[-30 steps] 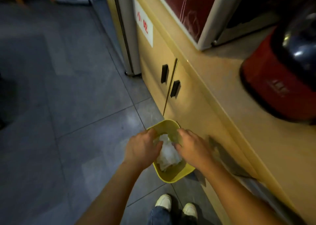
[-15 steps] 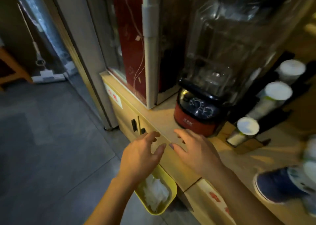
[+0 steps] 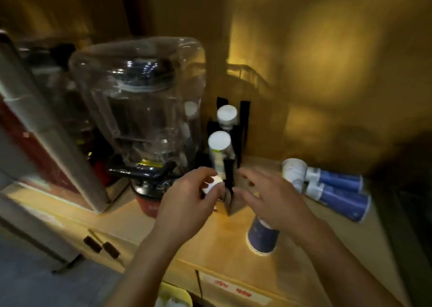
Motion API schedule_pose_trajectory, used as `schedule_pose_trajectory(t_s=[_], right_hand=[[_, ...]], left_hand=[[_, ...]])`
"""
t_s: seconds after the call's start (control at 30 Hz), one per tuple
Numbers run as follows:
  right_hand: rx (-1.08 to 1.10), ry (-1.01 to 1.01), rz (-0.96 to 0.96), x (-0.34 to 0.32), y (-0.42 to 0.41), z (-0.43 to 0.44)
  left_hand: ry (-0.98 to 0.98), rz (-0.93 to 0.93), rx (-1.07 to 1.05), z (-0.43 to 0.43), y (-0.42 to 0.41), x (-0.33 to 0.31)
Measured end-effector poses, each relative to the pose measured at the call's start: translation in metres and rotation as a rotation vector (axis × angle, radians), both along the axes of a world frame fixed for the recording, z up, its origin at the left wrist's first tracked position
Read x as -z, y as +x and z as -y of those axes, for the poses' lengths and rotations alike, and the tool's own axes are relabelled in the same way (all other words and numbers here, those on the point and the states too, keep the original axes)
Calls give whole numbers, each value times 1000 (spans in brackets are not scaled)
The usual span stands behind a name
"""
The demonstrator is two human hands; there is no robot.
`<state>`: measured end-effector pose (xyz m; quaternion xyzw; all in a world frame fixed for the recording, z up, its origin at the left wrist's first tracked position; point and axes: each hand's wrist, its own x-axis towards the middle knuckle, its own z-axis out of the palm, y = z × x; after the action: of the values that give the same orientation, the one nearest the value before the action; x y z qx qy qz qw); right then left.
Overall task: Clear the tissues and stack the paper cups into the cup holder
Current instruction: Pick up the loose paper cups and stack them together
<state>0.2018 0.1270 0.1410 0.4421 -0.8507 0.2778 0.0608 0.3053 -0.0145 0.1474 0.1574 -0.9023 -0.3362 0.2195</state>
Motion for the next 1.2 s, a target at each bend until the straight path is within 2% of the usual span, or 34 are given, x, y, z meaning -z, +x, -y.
schedule_pose_trajectory(t_s=[0.23, 0.4, 0.63, 0.83, 1.2], right_hand=[[175, -43, 26, -4, -60, -67], [224, -38, 57, 2, -101, -98], [252, 25, 78, 6, -150, -122], [296, 24, 115, 18, -165, -126], [515, 24, 178, 50, -164, -125]], left_hand=[[-23, 25, 124, -46, -75, -10], [-48, 67, 144, -67, -122, -13], [16, 72, 130, -83, -169, -7], [20, 112, 150, -77, -199, -2], [45, 247, 295, -62, -260, 22]])
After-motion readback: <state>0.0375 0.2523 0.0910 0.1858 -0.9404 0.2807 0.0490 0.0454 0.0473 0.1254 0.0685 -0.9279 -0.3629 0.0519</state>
